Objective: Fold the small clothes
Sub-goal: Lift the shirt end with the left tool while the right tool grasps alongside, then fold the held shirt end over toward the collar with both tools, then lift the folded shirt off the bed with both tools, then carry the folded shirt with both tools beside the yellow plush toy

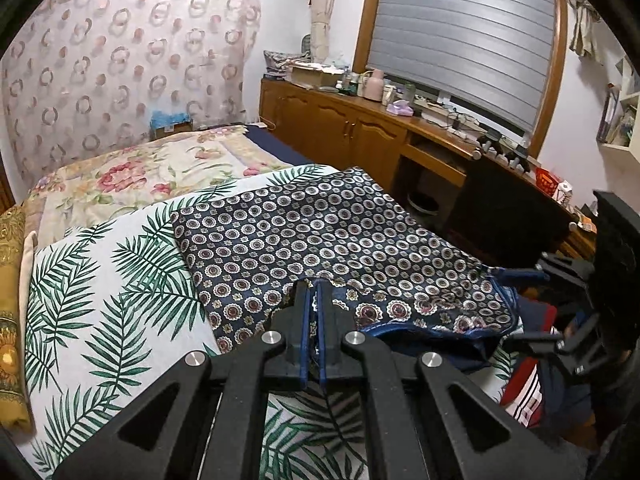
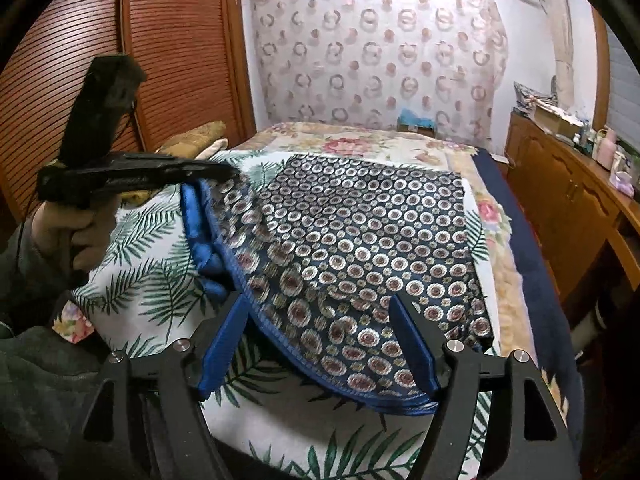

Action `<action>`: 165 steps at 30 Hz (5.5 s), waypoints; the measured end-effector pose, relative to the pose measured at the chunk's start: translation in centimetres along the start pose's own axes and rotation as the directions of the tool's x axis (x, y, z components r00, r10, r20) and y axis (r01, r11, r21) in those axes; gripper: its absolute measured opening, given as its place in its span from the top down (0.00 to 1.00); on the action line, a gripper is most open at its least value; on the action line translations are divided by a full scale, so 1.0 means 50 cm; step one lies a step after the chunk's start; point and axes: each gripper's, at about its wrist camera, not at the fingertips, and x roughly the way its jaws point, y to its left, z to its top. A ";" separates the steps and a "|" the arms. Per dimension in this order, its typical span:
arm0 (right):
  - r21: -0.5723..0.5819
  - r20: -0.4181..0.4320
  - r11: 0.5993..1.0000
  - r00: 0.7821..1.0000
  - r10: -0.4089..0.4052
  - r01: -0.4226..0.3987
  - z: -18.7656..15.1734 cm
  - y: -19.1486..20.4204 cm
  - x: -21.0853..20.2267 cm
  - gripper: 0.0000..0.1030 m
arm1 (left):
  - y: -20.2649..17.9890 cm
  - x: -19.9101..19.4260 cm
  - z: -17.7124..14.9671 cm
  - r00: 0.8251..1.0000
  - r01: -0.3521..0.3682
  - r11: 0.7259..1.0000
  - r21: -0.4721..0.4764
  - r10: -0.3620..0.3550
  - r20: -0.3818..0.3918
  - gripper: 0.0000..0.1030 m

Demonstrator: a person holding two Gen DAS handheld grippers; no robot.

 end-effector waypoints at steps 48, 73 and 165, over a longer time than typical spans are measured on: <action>-0.001 0.114 1.000 0.994 -0.003 0.003 0.117 -0.122 0.129 0.96 | 0.118 0.051 0.059 0.994 -0.110 0.992 -0.054 0.109 -0.020 0.96; -0.027 -0.093 0.999 0.995 0.040 -0.043 0.252 -0.214 0.391 0.96 | 0.253 0.128 0.086 0.982 -0.173 0.971 -0.166 0.157 -0.106 0.33; -0.299 0.145 0.941 0.967 0.211 -0.160 0.372 0.008 0.357 0.91 | 0.396 -0.246 0.045 0.888 -0.328 0.923 -0.203 0.375 0.268 0.92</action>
